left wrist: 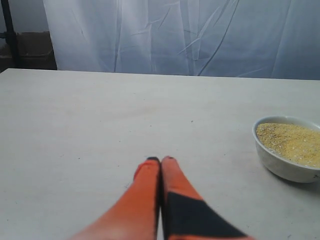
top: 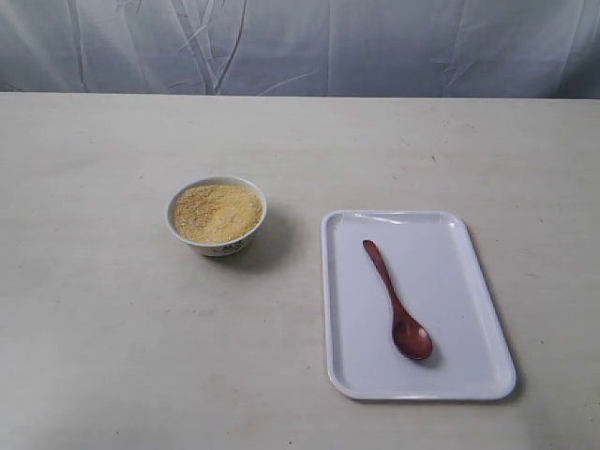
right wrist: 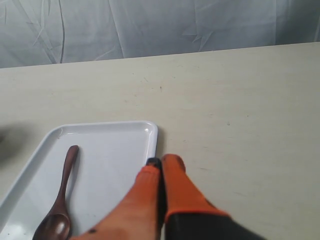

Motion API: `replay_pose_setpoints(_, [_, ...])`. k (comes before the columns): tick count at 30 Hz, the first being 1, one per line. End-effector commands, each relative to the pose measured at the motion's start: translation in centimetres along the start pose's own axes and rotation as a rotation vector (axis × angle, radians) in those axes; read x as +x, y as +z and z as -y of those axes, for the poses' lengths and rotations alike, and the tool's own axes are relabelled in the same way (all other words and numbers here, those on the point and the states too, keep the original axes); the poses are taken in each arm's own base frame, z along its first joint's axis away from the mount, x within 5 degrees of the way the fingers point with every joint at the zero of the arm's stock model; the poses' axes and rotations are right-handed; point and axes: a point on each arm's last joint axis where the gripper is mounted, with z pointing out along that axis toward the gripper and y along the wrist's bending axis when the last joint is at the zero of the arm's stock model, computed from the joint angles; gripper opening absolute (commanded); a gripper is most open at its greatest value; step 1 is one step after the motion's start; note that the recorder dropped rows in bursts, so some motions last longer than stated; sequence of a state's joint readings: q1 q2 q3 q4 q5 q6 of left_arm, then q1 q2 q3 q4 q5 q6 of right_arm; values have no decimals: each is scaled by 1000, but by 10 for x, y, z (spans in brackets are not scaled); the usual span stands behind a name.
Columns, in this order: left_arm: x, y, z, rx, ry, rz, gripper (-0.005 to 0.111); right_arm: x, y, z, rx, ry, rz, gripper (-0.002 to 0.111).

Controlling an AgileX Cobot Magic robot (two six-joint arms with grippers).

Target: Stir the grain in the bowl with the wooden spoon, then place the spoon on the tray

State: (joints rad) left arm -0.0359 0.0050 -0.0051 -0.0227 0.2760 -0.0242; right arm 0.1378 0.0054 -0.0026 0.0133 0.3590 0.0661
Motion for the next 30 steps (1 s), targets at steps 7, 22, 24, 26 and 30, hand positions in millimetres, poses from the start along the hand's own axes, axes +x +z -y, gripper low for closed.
replay_pose_setpoints(7, [-3,0,0,-4,2,45,0,0,0,0,-3,-4,10,0])
replay_pose_setpoints(22, [-3,0,0,-4,2,45,0,0,0,0,-3,-4,10,0])
replay_pose_setpoints(24, [-3,0,0,-4,2,45,0,0,0,0,-3,-4,10,0])
replay_pose_setpoints(26, [-3,0,0,-4,2,45,0,0,0,0,-3,-4,10,0])
replay_pose_setpoints(30, [-3,0,0,-4,2,45,0,0,0,0,-3,-4,10,0])
